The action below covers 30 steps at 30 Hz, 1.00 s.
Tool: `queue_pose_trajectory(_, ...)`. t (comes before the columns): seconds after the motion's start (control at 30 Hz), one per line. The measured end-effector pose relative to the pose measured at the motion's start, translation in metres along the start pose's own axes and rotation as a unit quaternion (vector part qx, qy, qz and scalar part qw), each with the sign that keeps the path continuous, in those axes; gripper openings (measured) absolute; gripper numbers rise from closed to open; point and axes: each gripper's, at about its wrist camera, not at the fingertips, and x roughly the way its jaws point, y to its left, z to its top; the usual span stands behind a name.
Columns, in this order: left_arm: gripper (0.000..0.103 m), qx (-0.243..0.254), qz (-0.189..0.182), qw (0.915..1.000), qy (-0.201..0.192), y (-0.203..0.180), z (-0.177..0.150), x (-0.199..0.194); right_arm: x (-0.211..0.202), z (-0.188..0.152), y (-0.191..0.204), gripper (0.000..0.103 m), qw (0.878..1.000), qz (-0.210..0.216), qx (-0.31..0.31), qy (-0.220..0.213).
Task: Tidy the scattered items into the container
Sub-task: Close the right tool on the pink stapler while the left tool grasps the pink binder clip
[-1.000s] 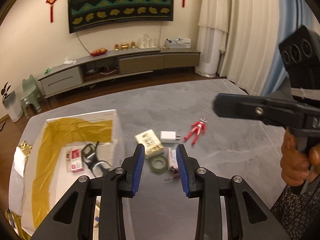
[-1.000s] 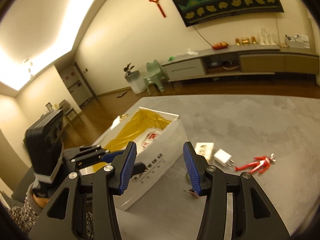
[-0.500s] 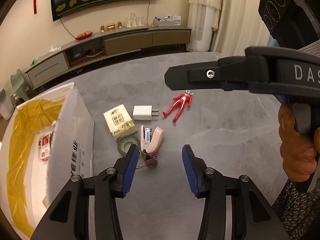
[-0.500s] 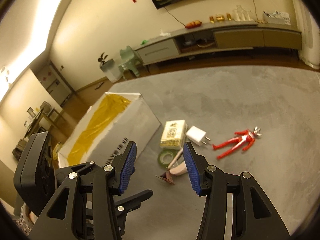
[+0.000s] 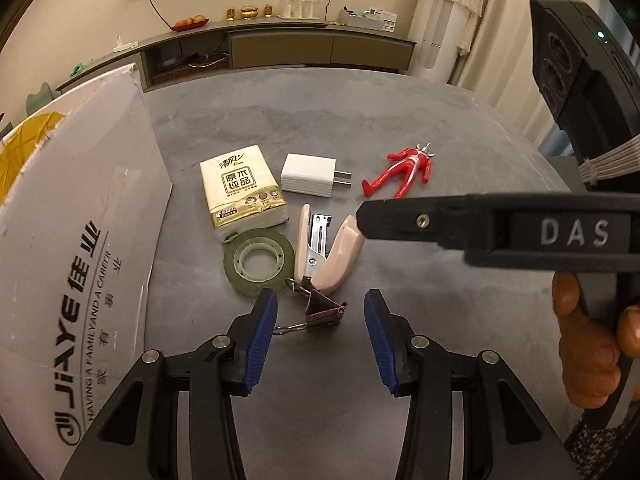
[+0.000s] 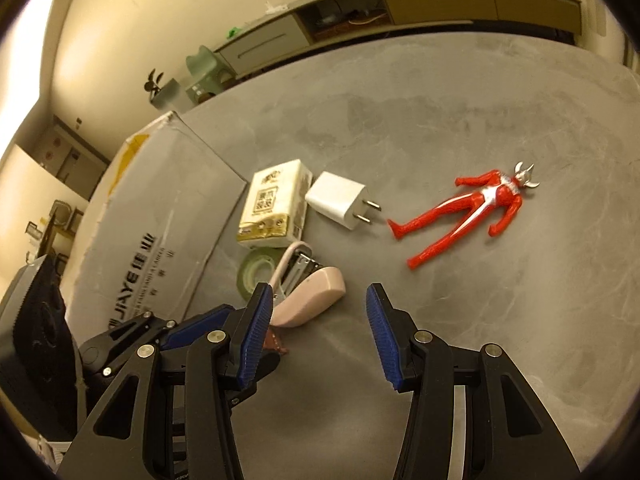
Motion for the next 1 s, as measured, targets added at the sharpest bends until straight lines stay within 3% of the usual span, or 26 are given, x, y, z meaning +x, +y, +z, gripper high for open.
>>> queue_pose_trajectory(0.37,0.047,-0.021,-0.019,0.9995,-0.014,0.017,-0.002,0.016,0.034,-0.001,0.011,0.052,1.000,0.000,-0.027,0.005)
queue_pose_trajectory(0.63,0.042,-0.023,-0.033,0.9990,-0.020,0.022,-0.004,0.016,0.032,0.003,0.016,0.033,0.999,0.003,-0.032,-0.006)
queue_pose_trajectory(1.0,0.037,-0.007,-0.063,0.9978,-0.021,0.011,-0.013,0.003,0.013,0.004,0.029,0.024,0.997,-0.004,-0.068,-0.019)
